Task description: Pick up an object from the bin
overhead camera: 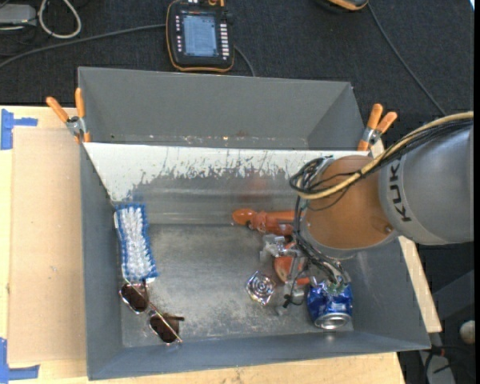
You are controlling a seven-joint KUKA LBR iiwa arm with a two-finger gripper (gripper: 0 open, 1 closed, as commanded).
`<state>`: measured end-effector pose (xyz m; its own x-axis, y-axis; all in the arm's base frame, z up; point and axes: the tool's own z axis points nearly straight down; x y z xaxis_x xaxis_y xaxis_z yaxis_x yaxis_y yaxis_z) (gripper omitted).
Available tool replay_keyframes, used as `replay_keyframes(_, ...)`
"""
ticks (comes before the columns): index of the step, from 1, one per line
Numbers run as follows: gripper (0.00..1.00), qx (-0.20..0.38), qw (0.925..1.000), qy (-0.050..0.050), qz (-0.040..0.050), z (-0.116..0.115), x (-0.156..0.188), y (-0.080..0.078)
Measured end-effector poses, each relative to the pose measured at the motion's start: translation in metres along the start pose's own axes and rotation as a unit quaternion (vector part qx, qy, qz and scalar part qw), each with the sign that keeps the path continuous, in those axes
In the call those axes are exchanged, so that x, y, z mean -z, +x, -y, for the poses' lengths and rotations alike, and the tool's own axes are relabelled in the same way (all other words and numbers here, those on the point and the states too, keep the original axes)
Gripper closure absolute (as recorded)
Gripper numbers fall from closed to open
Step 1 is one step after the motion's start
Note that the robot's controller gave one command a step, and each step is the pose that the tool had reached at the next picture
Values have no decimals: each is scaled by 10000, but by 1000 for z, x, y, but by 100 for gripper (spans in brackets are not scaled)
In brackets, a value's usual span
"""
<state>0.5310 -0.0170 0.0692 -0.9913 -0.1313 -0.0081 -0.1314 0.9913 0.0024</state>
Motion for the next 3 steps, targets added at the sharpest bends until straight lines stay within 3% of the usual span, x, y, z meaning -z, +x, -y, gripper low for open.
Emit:
replay_keyframes(1, 0, -1216, 9926, 10, -56, 26, 31, -6)
replay_keyframes(2, 0, -605, 9982, -3, -9, 65, 0, -23)
replay_keyframes(3, 100, -1103, 9939, -3, -28, 63, 1, -23)
